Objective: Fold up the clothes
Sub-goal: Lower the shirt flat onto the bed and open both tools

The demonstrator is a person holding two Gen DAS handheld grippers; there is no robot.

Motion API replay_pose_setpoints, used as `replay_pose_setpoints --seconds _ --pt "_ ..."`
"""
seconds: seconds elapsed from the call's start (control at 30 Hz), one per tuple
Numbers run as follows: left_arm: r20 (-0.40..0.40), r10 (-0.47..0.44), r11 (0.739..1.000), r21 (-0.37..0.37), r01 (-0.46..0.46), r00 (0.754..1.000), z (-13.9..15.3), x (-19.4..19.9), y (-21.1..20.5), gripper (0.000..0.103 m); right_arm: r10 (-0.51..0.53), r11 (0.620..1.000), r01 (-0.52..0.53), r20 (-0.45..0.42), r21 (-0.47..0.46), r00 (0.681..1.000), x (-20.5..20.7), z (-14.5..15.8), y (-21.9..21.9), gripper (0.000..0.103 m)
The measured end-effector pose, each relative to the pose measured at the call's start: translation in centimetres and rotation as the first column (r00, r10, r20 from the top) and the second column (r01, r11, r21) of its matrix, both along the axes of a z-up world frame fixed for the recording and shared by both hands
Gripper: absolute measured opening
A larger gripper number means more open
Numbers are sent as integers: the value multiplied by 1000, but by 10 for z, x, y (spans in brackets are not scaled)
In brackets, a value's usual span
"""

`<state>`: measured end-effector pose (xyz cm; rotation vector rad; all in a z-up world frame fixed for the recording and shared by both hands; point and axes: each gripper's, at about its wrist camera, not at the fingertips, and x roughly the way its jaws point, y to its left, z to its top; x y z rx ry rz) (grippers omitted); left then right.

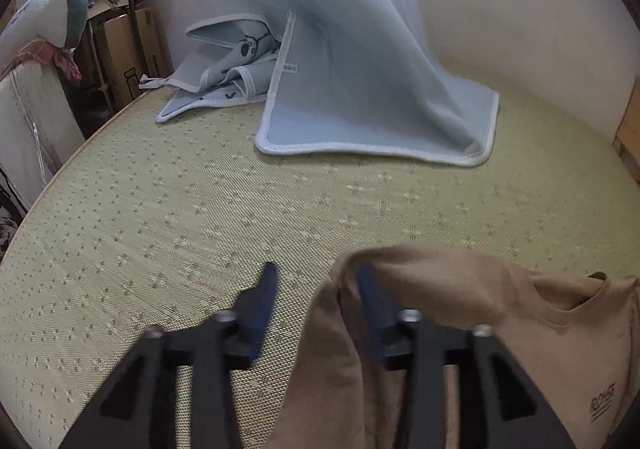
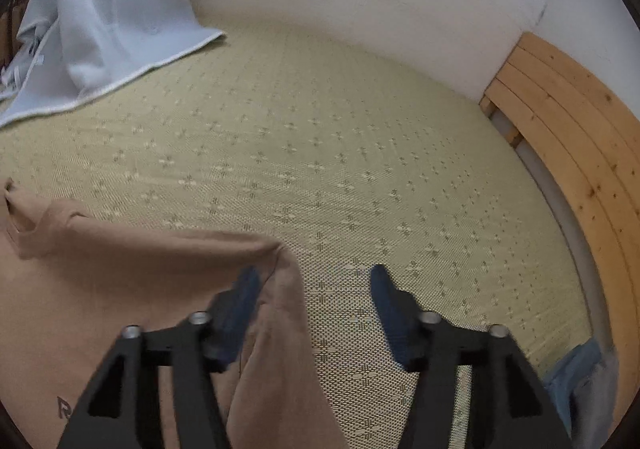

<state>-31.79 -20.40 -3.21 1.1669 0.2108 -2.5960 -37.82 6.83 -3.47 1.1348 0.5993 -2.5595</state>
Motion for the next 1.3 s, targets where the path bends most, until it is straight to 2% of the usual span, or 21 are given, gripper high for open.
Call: replay_pose_setpoints --seconds 0.03,0.13,0.27,0.5,0.73,0.87,1.03,1.13,1.3 --pt "-9 -2 1000 10 2 1000 3 4 -2 67 1 1000 -1 11 -22 1000 0 3 4 64" --pt "-31 -9 999 53 10 999 12 18 -7 74 26 996 -22 46 -90 999 8 14 15 66" --pt "-53 -14 993 119 20 999 23 47 -9 75 58 988 -50 54 -148 997 30 31 31 71" --pt "-103 -109 983 135 123 989 49 135 25 75 74 955 -59 42 -291 996 108 72 89 74" --pt "-98 -219 967 109 229 971 72 247 61 75 148 945 -130 37 -301 988 215 90 136 74" --pt "-92 -238 966 81 246 967 88 307 69 75 193 951 -181 25 -251 981 283 97 153 74" --pt "-148 -218 976 -3 220 965 134 378 62 75 234 934 -208 56 -289 971 357 121 192 74" --pt "-204 -208 977 -8 211 957 172 413 60 75 216 928 -201 13 -314 976 394 153 222 74" --pt "-312 -288 954 -8 301 906 228 461 88 80 135 903 -145 -51 -405 989 445 207 278 74"
